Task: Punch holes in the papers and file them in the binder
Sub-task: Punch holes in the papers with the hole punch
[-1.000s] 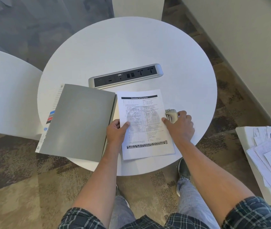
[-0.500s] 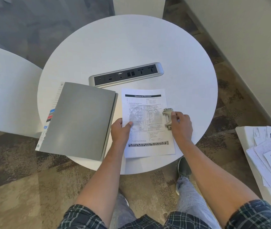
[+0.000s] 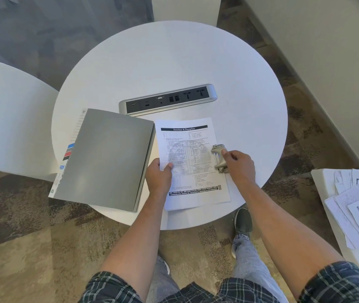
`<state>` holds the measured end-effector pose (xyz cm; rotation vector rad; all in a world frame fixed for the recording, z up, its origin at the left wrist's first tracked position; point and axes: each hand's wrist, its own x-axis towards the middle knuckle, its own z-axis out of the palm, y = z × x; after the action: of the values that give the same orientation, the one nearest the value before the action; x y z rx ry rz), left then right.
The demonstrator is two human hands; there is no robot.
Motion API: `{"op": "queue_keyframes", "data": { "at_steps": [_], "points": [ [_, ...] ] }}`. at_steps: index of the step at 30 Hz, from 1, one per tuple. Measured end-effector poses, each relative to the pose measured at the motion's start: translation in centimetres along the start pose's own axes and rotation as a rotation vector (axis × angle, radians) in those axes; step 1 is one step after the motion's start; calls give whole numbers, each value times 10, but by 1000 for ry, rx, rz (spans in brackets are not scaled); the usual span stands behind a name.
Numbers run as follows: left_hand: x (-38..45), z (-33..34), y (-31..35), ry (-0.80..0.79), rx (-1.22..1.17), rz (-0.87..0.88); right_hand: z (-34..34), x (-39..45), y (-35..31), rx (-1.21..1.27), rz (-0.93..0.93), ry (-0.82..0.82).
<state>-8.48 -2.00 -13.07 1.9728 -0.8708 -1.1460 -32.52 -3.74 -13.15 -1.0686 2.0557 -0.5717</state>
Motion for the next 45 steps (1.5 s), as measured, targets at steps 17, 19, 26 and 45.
{"op": "queue_keyframes", "data": {
  "at_steps": [17, 19, 26, 45],
  "points": [
    [1, -17, 4, -33, 84, 112, 2, 6, -4, 231, 67, 0],
    [3, -17, 2, -35, 91, 117, 2, 7, -5, 235, 63, 0],
    [4, -16, -3, -21, 120, 126, 0, 11, -9, 212, 64, -19],
    [10, -11, -18, -21, 724, 342, -17, 25, -9, 22, 138, -97]
  ]
}}
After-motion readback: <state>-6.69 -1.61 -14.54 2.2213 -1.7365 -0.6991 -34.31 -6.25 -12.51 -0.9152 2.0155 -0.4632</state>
